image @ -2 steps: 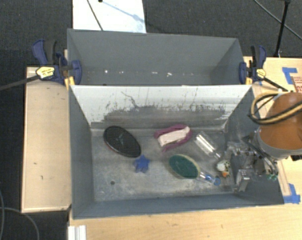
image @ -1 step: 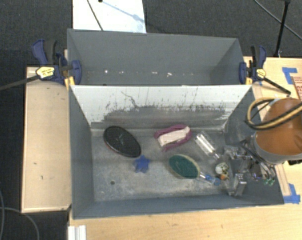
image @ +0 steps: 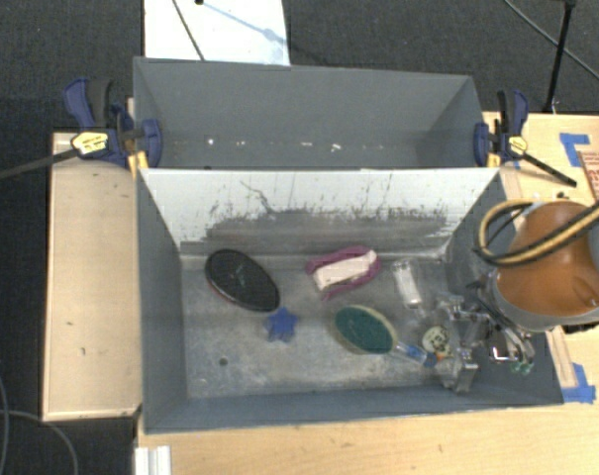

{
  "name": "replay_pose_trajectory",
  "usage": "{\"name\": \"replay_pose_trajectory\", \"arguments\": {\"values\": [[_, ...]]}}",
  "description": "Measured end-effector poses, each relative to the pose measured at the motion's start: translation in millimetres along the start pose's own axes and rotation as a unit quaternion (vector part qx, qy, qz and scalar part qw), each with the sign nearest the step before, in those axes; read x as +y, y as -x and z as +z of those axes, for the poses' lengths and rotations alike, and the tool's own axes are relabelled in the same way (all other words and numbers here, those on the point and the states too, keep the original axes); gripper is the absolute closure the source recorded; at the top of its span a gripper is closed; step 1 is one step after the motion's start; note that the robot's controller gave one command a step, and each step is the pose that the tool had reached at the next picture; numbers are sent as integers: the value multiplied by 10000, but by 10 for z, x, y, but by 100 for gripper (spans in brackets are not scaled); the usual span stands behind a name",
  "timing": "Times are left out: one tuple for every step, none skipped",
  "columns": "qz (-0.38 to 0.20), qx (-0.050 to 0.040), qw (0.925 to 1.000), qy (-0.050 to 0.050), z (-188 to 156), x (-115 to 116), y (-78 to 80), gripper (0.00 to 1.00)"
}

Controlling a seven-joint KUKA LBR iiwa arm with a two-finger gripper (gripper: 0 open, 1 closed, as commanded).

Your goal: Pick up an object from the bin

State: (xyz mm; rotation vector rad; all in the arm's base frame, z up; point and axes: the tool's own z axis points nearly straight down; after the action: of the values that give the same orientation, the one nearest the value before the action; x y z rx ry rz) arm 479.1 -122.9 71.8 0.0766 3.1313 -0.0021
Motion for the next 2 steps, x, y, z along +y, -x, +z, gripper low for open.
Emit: {"name": "replay_pose_trajectory", "arguments": {"values": [[-33,20,10000,1,12,-4,-15,100],[-48,6,10000,0,6,-5,-3,0]]}}
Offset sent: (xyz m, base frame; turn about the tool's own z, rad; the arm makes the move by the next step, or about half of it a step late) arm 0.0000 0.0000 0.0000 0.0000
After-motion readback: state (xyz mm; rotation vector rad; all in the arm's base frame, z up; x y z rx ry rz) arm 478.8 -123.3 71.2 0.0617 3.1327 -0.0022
